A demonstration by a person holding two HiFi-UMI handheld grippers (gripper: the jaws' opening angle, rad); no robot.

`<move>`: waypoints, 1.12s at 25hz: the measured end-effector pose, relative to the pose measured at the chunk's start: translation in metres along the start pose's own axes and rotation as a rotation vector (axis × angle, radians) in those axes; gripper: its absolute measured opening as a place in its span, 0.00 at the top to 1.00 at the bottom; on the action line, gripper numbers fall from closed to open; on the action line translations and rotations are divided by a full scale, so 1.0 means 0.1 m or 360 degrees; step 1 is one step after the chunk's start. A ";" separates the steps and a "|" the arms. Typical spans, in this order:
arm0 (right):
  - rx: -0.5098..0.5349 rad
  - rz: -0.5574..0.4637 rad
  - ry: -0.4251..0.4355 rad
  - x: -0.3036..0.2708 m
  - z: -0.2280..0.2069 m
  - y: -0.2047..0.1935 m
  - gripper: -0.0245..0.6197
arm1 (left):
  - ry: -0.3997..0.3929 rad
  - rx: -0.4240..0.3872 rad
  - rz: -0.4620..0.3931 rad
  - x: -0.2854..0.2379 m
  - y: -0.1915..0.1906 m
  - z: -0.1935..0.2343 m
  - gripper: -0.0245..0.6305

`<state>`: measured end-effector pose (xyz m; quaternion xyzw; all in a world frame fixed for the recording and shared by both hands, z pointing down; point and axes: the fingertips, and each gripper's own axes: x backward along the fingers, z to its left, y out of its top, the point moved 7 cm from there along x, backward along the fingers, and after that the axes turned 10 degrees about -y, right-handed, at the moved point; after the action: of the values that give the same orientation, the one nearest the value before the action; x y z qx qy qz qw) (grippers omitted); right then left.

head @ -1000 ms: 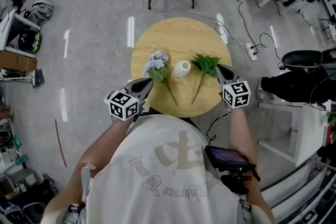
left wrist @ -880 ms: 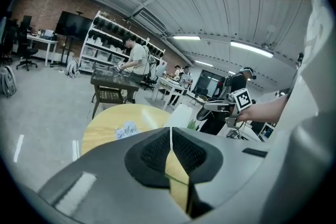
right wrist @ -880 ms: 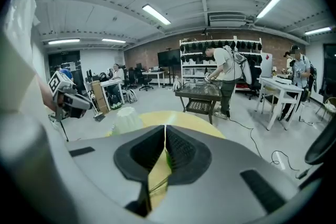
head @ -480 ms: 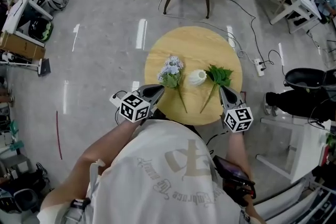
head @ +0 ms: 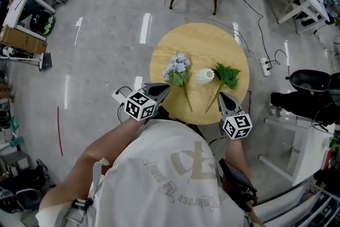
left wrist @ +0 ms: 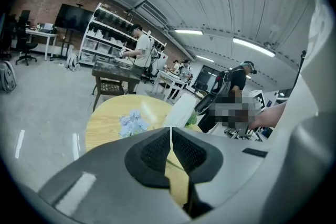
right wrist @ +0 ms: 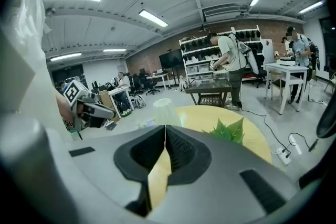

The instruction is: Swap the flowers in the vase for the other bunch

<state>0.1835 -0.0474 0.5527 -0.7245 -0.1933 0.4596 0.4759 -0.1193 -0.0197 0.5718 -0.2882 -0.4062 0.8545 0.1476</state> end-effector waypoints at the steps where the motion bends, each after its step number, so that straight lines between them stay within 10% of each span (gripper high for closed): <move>1: 0.0002 0.0008 0.0004 0.00 0.01 -0.01 0.95 | 0.0012 0.0008 0.0009 0.00 -0.02 0.01 0.94; 19: -0.0075 0.0094 0.0060 -0.07 0.05 -0.22 0.95 | 0.0304 0.0435 -0.0021 -0.12 -0.27 0.34 0.92; 28: -0.0075 0.0105 0.0042 -0.10 -0.03 -0.26 0.95 | 0.0391 0.0682 -0.0005 -0.39 -0.39 0.49 0.61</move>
<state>0.1852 -0.0441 0.5811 -0.7475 -0.1737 0.4607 0.4459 -0.1181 -0.0439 0.6418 -0.3515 -0.1951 0.8794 0.2550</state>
